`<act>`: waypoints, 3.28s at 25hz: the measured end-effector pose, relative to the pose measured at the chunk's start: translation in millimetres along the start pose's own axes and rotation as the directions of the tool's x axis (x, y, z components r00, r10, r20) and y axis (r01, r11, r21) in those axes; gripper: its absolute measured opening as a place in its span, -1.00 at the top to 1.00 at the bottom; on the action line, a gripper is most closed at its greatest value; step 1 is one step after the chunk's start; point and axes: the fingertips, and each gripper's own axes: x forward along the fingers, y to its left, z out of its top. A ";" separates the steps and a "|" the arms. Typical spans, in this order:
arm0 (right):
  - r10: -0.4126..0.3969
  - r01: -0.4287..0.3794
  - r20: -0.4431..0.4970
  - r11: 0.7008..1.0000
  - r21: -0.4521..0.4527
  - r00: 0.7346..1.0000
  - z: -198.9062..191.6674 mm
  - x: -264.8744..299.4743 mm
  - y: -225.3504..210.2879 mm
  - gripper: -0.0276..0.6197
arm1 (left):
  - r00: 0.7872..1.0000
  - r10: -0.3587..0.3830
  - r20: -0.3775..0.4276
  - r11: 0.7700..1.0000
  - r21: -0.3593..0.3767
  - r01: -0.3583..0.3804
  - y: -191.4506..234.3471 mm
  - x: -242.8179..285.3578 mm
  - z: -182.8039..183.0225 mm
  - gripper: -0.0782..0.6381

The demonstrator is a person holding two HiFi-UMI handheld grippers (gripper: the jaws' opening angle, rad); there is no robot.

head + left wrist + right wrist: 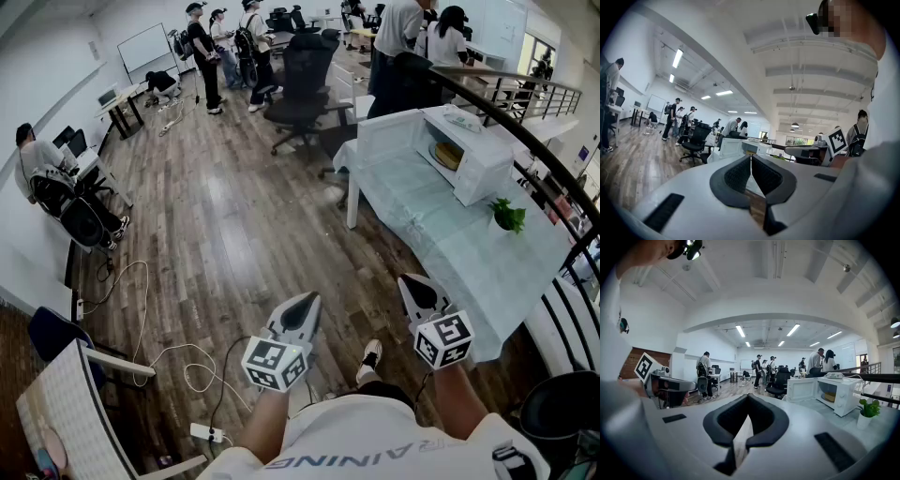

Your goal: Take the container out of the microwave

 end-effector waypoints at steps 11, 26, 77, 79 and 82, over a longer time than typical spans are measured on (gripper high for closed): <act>-0.004 0.004 -0.010 1.000 0.004 1.000 -6.8 -2.0 -8.5 0.85 | 1.000 -0.010 -0.007 1.000 -0.010 0.010 -5.1 8.9 -4.9 0.68; 0.016 -0.016 0.017 0.999 0.041 1.000 0.1 24.3 -8.7 0.85 | 1.000 -0.012 -0.026 1.000 -0.021 0.012 17.9 18.0 -2.3 0.68; -0.256 0.262 -0.062 0.957 0.126 0.965 10.2 290.4 -364.9 0.85 | 0.953 -0.283 -0.104 0.959 -0.011 0.283 167.1 473.2 64.2 0.68; -0.303 0.310 -0.070 0.941 0.137 0.950 10.8 302.1 -370.7 0.85 | 0.937 -0.329 -0.120 0.944 -0.009 0.330 179.9 490.1 68.3 0.68; -0.357 0.366 -0.085 0.920 0.142 0.930 9.0 319.1 -375.3 0.85 | 0.913 -0.384 -0.138 0.922 -0.010 0.387 197.1 511.8 71.0 0.68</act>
